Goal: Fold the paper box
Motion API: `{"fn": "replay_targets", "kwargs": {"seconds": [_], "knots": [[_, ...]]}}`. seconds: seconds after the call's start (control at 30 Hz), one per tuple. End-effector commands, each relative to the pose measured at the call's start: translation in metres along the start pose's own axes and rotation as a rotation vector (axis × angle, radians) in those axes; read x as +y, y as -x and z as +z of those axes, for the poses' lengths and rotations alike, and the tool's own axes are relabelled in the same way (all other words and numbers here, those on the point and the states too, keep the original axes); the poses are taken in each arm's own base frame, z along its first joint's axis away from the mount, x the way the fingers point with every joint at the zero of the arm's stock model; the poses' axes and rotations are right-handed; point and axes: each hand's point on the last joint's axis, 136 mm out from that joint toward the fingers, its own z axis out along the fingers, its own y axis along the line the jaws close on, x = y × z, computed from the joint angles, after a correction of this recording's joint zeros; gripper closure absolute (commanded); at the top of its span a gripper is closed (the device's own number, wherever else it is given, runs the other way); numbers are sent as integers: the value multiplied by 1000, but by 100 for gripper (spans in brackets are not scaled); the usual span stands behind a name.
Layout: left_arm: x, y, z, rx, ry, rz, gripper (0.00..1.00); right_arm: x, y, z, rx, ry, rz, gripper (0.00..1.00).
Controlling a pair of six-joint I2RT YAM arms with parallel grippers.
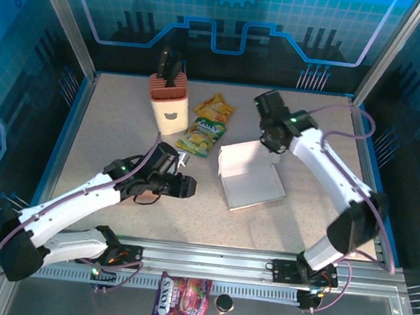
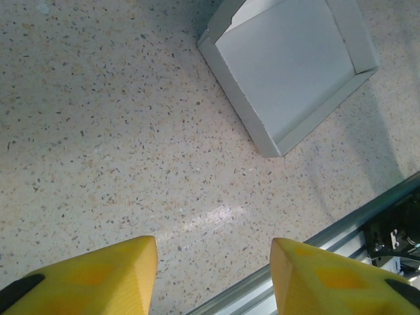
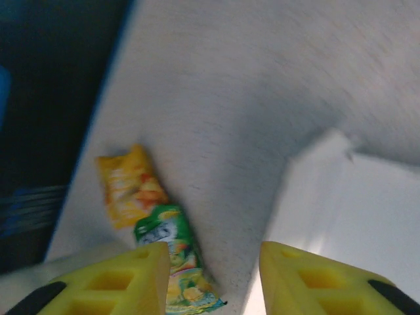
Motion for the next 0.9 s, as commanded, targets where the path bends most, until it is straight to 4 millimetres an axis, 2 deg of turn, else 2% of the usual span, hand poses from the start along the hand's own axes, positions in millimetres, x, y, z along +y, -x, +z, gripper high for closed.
{"fn": "replay_targets", "kwargs": {"seconds": [0.0, 0.03, 0.1, 0.2, 0.27, 0.43, 0.57, 0.63, 0.87], "knots": [[-20, 31, 0, -65, -28, 12, 50, 44, 22, -48, -46, 430, -685, 51], [-22, 36, 3, -65, -24, 13, 50, 35, 20, -54, -11, 477, -770, 49], [-27, 47, 12, -67, -9, 12, 49, 2, 21, -55, 65, 488, -914, 45], [-32, 63, 26, -64, 23, 16, 49, -44, 22, -39, 200, 435, -972, 46], [-33, 72, 34, -60, 47, 18, 49, -62, 20, -24, 220, 379, -1003, 46], [-37, 88, 50, -49, 82, 36, 49, -78, 0, 13, 334, 363, -993, 47], [-37, 92, 60, -33, 98, 47, 49, -94, 2, 35, 374, 290, -1040, 47], [-37, 92, 65, -23, 100, 48, 50, -95, 3, 42, 381, 291, -1057, 47], [-35, 95, 72, -9, 123, 77, 51, -87, -11, 66, 492, 351, -1134, 50]]}}
